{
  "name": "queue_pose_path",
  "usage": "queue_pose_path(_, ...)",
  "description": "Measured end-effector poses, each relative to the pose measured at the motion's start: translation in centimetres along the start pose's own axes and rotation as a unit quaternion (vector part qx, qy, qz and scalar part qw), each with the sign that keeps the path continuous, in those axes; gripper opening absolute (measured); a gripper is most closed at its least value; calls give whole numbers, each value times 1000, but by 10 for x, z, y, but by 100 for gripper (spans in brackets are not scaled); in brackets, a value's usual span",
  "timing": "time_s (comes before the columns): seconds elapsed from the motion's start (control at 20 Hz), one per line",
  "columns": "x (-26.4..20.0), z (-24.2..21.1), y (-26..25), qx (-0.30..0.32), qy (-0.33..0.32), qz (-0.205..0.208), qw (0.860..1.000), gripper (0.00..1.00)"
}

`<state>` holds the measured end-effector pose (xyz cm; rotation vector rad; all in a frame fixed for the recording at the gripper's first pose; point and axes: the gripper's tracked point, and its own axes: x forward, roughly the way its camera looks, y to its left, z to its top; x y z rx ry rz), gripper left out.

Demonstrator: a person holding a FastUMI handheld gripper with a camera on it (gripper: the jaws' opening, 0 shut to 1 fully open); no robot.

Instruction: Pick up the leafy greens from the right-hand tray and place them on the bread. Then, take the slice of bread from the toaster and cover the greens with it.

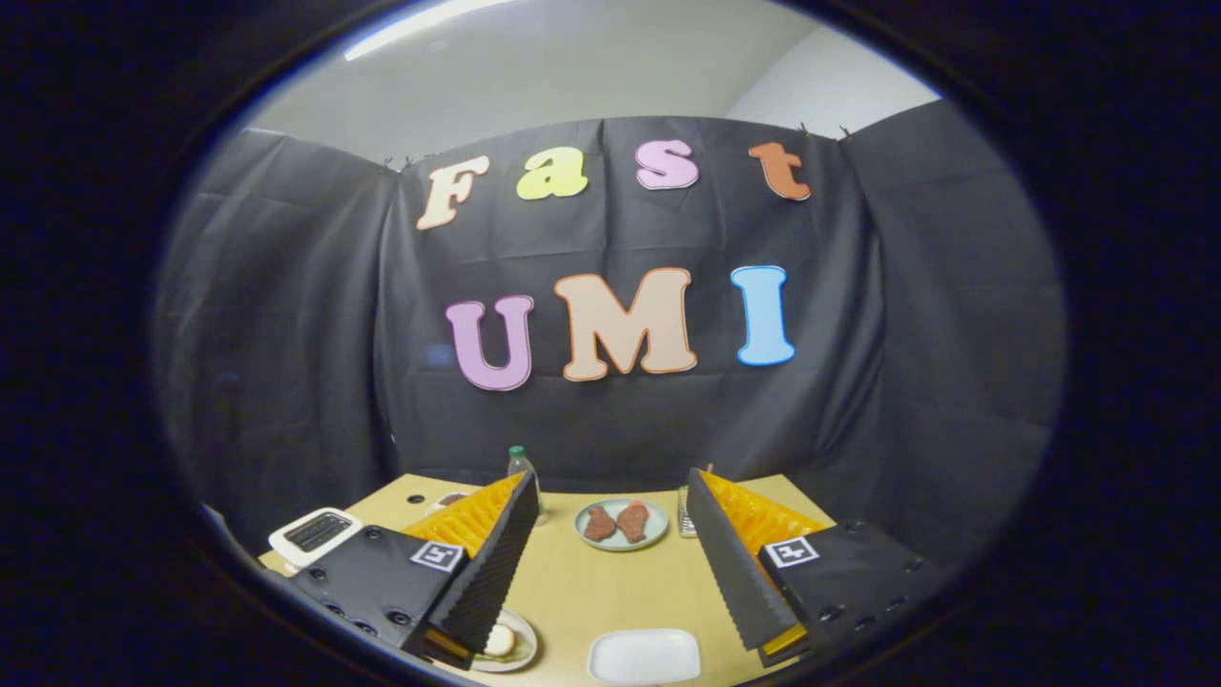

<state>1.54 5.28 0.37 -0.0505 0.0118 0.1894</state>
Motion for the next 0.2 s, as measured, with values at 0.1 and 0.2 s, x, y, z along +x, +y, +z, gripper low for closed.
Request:
queue_pose_path(0.1, -4, -6, 2, 4, 4, -2, 1000, 98)
queue_pose_path(0.2, -6, -9, 0, 8, 6, -4, 1000, 98)
